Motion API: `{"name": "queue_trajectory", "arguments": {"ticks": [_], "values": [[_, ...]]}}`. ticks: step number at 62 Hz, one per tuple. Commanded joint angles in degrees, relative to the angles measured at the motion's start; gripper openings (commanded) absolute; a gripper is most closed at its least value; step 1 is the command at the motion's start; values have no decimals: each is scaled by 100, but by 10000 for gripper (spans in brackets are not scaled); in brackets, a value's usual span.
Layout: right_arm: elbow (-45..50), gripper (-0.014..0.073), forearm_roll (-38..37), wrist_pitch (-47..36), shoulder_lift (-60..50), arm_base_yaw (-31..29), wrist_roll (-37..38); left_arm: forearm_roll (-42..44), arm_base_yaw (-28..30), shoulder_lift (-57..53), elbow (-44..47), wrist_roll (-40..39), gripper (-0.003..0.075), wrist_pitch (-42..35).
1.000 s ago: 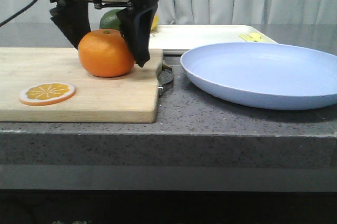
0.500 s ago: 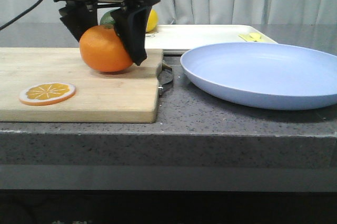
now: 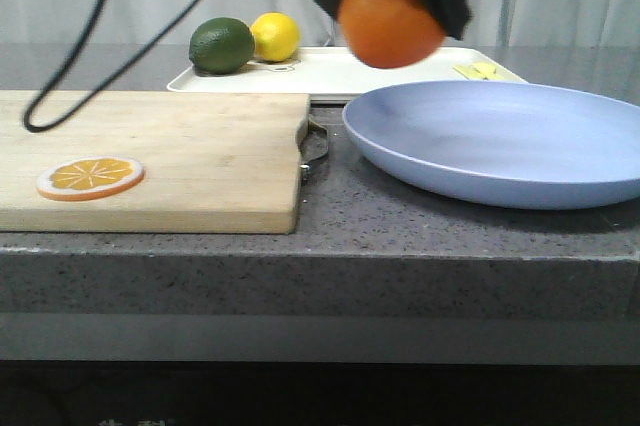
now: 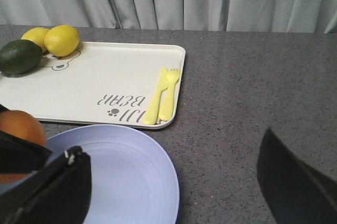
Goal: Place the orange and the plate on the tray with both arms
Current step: 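Lift the orange with the left gripper and carry it over the blue plate, then lower the orange onto the blue plate and open the left gripper, then raise the left gripper up and away from the plate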
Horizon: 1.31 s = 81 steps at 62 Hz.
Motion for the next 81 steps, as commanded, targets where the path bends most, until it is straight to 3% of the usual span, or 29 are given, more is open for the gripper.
{"name": "queue_trajectory", "arguments": {"ticks": [1, 14, 37, 46, 58, 69, 75, 81], "values": [[-200, 645, 25, -489, 21, -6, -28, -89, -277, -93, -182, -2, 150, -791], [-200, 645, 25, -489, 21, -6, -28, -32, -607, 194, -182, -2, 179, -993], [-200, 645, 25, -489, 21, -6, -28, 205, -628, 273, -182, -2, 555, -1045], [-200, 645, 25, -489, 21, -6, -28, 227, -628, 273, -194, -2, 629, -1045], [-200, 645, 25, -489, 21, -6, -28, 227, -628, 260, -245, -2, 633, -970], [-200, 645, 25, -489, 21, -6, -28, 639, -600, 248, -1128, -2, 619, 0], [-200, 645, 25, -489, 21, -6, -28, 725, -600, 248, -1587, -2, 537, 524], [-200, 645, 25, -489, 21, -6, -28, 725, -600, 248, -1801, -2, 379, 815]]}}
